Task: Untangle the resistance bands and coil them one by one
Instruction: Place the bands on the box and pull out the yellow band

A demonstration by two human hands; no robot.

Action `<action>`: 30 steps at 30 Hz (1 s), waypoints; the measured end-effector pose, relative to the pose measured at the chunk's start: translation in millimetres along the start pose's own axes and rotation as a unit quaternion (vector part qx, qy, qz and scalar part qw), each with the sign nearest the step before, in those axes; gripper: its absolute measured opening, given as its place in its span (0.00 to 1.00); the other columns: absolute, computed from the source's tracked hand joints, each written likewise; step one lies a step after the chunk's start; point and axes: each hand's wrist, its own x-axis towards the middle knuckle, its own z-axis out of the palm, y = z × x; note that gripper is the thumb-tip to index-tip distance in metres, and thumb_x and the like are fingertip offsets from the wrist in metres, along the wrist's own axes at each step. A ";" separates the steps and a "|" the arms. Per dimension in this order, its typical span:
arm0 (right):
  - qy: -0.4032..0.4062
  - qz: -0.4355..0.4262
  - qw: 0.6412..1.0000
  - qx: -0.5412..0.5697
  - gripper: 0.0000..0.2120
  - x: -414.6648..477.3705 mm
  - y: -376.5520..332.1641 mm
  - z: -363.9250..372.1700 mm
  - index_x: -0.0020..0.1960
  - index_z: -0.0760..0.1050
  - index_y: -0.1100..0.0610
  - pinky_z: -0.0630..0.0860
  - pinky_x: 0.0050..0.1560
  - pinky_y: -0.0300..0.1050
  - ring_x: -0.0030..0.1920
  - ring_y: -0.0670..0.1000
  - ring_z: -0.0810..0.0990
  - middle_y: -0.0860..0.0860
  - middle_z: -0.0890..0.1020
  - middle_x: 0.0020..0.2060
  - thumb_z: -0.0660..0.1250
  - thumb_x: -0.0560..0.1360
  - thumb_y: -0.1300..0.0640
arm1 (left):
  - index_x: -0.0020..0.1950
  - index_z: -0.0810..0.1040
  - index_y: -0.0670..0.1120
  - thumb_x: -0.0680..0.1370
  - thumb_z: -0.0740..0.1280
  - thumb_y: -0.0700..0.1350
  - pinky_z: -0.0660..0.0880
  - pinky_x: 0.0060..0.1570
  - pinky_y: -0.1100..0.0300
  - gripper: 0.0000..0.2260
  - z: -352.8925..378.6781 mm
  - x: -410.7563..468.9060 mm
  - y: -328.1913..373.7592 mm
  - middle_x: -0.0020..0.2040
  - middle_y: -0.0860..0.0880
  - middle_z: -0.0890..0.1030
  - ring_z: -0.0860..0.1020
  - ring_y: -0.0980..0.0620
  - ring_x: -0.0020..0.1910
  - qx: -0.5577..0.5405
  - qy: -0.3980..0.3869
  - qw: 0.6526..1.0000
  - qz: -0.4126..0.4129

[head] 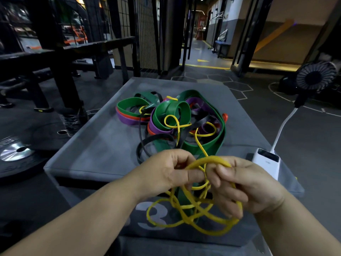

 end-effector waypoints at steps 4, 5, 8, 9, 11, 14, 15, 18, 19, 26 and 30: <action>0.001 -0.053 0.998 -0.015 0.16 2.9 3.8 -3.3 0.44 0.79 0.57 0.69 0.42 0.52 0.36 0.50 0.82 0.48 0.74 0.22 0.63 0.79 0.46 | 0.45 0.80 0.52 0.73 0.71 0.51 0.74 0.45 0.61 0.04 -1.5 0.4 -8.0 0.41 0.53 0.80 0.77 0.56 0.42 0.011 -0.020 0.999 -0.039; -0.009 -0.068 0.998 -0.006 0.16 3.4 4.3 -3.7 0.45 0.80 0.57 0.70 0.47 0.51 0.40 0.50 0.81 0.50 0.72 0.23 0.62 0.80 0.46 | 0.43 0.80 0.53 0.72 0.70 0.51 0.74 0.43 0.61 0.03 -1.5 0.6 -8.6 0.41 0.52 0.79 0.77 0.55 0.41 -0.005 0.001 0.999 -0.041; -0.052 -0.098 0.991 0.070 0.11 5.8 8.4 -2.4 0.50 0.77 0.59 0.70 0.53 0.47 0.46 0.51 0.80 0.51 0.70 0.29 0.63 0.80 0.51 | 0.37 0.81 0.51 0.71 0.67 0.49 0.71 0.42 0.56 0.05 -3.4 2.3 -8.7 0.38 0.49 0.79 0.74 0.52 0.37 -0.114 0.079 0.989 -0.047; -0.054 -0.097 0.991 0.082 0.09 6.4 10.9 -1.4 0.50 0.76 0.59 0.67 0.53 0.49 0.45 0.50 0.80 0.50 0.70 0.30 0.65 0.79 0.53 | 0.35 0.81 0.51 0.70 0.67 0.48 0.71 0.41 0.55 0.06 -4.0 2.6 -8.2 0.37 0.49 0.79 0.74 0.51 0.36 -0.149 0.097 0.983 -0.045; -0.049 -0.086 0.991 0.087 0.07 7.2 17.8 -0.4 0.51 0.76 0.59 0.65 0.52 0.51 0.41 0.48 0.80 0.47 0.73 0.30 0.67 0.77 0.55 | 0.33 0.81 0.49 0.69 0.67 0.47 0.69 0.39 0.55 0.06 -4.1 3.1 -8.0 0.36 0.47 0.79 0.74 0.50 0.35 -0.191 0.123 0.973 -0.043; -0.032 -0.092 0.990 0.105 0.08 8.3 18.9 0.4 0.52 0.76 0.61 0.70 0.55 0.47 0.37 0.45 0.78 0.46 0.79 0.36 0.65 0.78 0.56 | 0.31 0.81 0.49 0.68 0.71 0.46 0.69 0.39 0.56 0.06 -2.2 4.7 -11.6 0.35 0.49 0.80 0.75 0.51 0.35 -0.206 0.146 0.966 -0.061; -0.024 -0.105 0.989 0.106 0.08 8.9 16.3 0.3 0.51 0.76 0.61 0.71 0.55 0.46 0.36 0.45 0.77 0.48 0.80 0.38 0.65 0.78 0.56 | 0.31 0.81 0.49 0.67 0.73 0.45 0.69 0.39 0.56 0.06 -1.2 5.2 -12.8 0.34 0.49 0.80 0.74 0.51 0.35 -0.205 0.150 0.965 -0.067; -0.004 -0.163 0.982 0.094 0.09 11.1 10.6 1.9 0.47 0.79 0.61 0.69 0.62 0.49 0.44 0.50 0.76 0.55 0.78 0.49 0.65 0.79 0.55 | 0.32 0.81 0.49 0.66 0.74 0.47 0.71 0.40 0.55 0.05 2.1 5.8 -14.3 0.35 0.49 0.78 0.74 0.50 0.37 -0.204 0.160 0.963 -0.080; 0.002 -0.179 0.978 0.104 0.10 11.5 10.2 3.0 0.45 0.80 0.61 0.66 0.65 0.51 0.51 0.54 0.77 0.57 0.77 0.53 0.65 0.79 0.56 | 0.36 0.81 0.48 0.67 0.72 0.48 0.72 0.41 0.54 0.04 3.0 5.9 -14.4 0.36 0.48 0.78 0.74 0.48 0.39 -0.209 0.162 0.961 -0.084; 0.025 -0.243 0.942 0.230 0.12 6.4 -4.9 8.3 0.65 0.64 0.60 0.70 0.53 0.47 0.34 0.48 0.75 0.51 0.70 0.34 0.56 0.83 0.59 | 0.51 0.75 0.45 0.72 0.67 0.50 0.70 0.26 0.62 0.12 16.7 4.4 -11.7 0.32 0.51 0.77 0.68 0.56 0.24 -0.225 0.076 0.965 -0.113; 0.055 -0.253 0.926 0.274 0.13 -0.3 -17.8 -0.2 0.67 0.64 0.57 0.64 0.28 0.36 0.24 0.44 0.66 0.48 0.68 0.31 0.52 0.83 0.58 | 0.49 0.73 0.47 0.76 0.71 0.47 0.74 0.33 0.62 0.09 23.9 4.1 -22.9 0.31 0.50 0.77 0.72 0.55 0.28 -0.174 0.002 0.975 -0.139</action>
